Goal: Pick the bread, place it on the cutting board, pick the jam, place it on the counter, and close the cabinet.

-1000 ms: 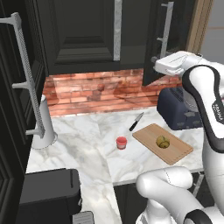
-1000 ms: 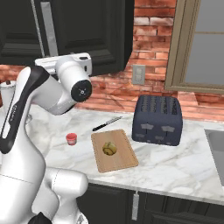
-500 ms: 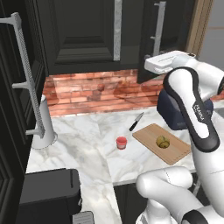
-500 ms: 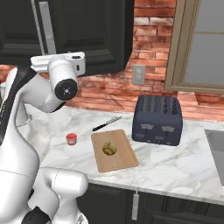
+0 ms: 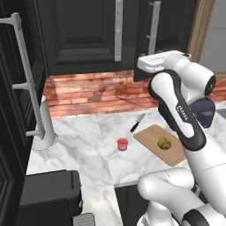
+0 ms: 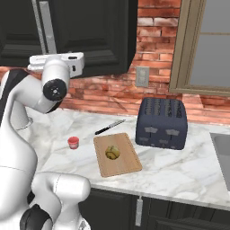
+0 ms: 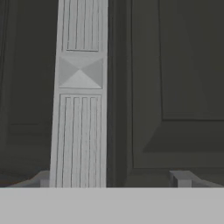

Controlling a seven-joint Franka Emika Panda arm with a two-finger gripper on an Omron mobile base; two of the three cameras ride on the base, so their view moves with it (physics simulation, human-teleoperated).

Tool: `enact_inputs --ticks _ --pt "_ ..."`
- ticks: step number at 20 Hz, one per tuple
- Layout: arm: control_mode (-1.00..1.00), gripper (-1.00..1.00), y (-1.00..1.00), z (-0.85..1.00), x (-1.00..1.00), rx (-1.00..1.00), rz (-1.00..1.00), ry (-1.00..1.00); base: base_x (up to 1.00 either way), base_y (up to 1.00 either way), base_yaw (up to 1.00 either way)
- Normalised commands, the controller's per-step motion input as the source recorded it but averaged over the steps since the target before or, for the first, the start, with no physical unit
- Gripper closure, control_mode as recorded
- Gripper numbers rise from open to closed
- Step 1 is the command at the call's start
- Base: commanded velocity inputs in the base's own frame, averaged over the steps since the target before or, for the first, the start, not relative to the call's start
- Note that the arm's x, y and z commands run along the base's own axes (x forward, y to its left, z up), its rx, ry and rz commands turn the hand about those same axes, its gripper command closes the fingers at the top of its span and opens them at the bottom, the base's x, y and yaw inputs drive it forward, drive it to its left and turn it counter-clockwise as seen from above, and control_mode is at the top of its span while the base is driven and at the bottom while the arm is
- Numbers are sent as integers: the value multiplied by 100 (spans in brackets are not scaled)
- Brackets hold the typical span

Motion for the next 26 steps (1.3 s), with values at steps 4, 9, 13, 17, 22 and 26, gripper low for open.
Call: enact_inputs --ticks 4,9,13,17,22,26 --pt "-100 -100 20 0 21 0 -10 0 0 0 0" --pt "-100 -100 20 -2 22 0 -10 0 0 0 0" --pt "-100 -100 19 -2 22 0 -10 0 0 0 0" --pt "-100 -100 16 -3 20 0 -9 0 0 0 0" --pt "-100 -100 13 -6 23 0 -9 0 0 0 0" --pt "-100 -100 10 -9 25 0 -8 0 0 0 0"
